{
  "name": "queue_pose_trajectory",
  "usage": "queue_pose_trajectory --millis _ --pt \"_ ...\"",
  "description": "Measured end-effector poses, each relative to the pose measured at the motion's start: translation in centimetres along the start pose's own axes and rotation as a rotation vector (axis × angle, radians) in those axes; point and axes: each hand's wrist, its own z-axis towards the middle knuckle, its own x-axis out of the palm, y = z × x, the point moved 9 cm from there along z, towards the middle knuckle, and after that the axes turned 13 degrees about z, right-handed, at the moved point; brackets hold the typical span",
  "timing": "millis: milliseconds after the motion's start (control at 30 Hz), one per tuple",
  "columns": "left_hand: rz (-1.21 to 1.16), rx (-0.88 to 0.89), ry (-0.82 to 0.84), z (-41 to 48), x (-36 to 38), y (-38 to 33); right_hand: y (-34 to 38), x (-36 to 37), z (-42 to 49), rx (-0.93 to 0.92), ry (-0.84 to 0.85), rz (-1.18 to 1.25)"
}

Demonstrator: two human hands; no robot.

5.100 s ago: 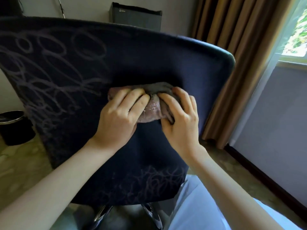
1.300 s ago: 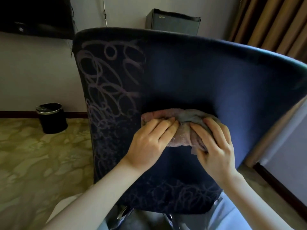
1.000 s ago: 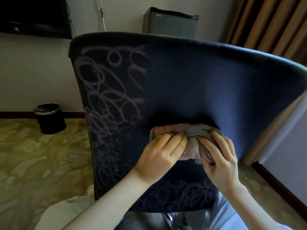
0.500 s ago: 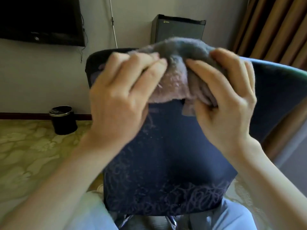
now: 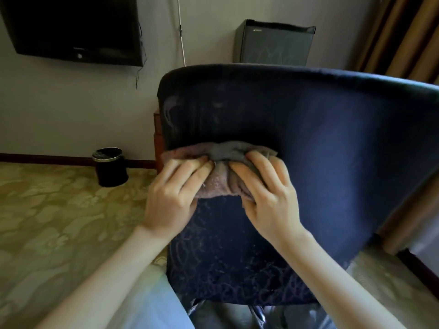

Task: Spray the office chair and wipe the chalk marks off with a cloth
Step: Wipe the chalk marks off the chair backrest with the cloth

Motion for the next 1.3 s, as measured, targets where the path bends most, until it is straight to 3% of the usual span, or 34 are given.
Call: queue_pose_trajectory --millis 367,700,900,1133,1300 --pt "-0.041 0.040 0.146 -9.6 4.9 -2.3 -0.9 6.1 -11.6 0.116 0.127 0.044" --pt "-0.063 0.202 0.258 -14.1 6.9 -4.2 -0.4 8.2 -17.1 0.265 0.287 0.122" --pt "-0.092 0.167 0.216 -7.6 3.9 -3.0 -0.2 4.1 -9.9 0.193 0.148 0.129" --pt "0.039 0.096 -0.045 5.6 -3.9 1.8 1.8 -2.9 5.3 0.008 -0.136 0.093" --pt "0.063 0.065 -0.123 9.2 -6.8 4.3 3.7 -4.5 10.4 -0.101 -0.199 0.070"
